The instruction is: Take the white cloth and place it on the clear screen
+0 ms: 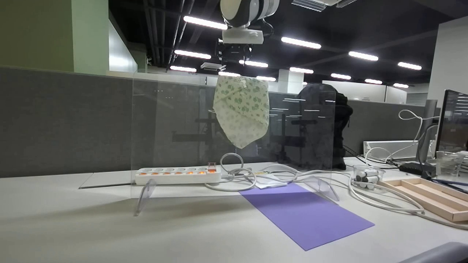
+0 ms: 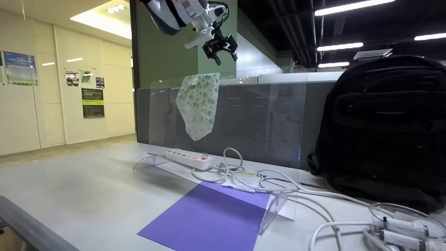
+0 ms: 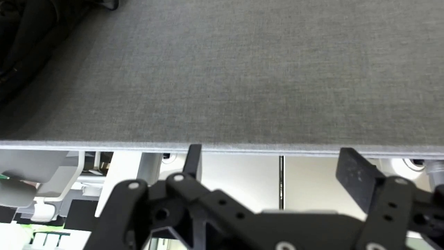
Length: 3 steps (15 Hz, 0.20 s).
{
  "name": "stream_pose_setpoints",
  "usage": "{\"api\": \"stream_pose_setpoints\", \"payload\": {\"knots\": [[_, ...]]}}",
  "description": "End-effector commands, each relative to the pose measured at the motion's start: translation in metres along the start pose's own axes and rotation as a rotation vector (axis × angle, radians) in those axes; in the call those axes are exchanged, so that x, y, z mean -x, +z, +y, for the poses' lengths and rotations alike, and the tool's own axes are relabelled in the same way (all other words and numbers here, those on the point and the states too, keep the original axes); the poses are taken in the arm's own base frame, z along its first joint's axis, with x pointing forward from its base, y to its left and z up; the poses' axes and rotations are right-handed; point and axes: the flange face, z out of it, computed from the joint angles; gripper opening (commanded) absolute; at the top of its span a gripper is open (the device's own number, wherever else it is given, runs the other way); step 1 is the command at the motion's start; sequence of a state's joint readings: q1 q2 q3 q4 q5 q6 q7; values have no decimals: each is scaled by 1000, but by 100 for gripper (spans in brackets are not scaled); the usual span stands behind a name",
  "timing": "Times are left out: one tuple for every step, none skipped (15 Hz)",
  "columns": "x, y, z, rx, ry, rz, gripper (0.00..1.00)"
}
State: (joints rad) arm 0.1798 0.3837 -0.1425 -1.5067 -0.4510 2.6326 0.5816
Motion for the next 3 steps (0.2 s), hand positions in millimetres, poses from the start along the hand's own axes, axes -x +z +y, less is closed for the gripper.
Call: {"api": "stream_pose_setpoints", "payload": {"knots": [[-15, -38, -6, -25, -16, 33, 100], [-18, -46, -8, -36, -29, 43, 100], [-19, -53, -10, -48, -41, 46, 100]]}}
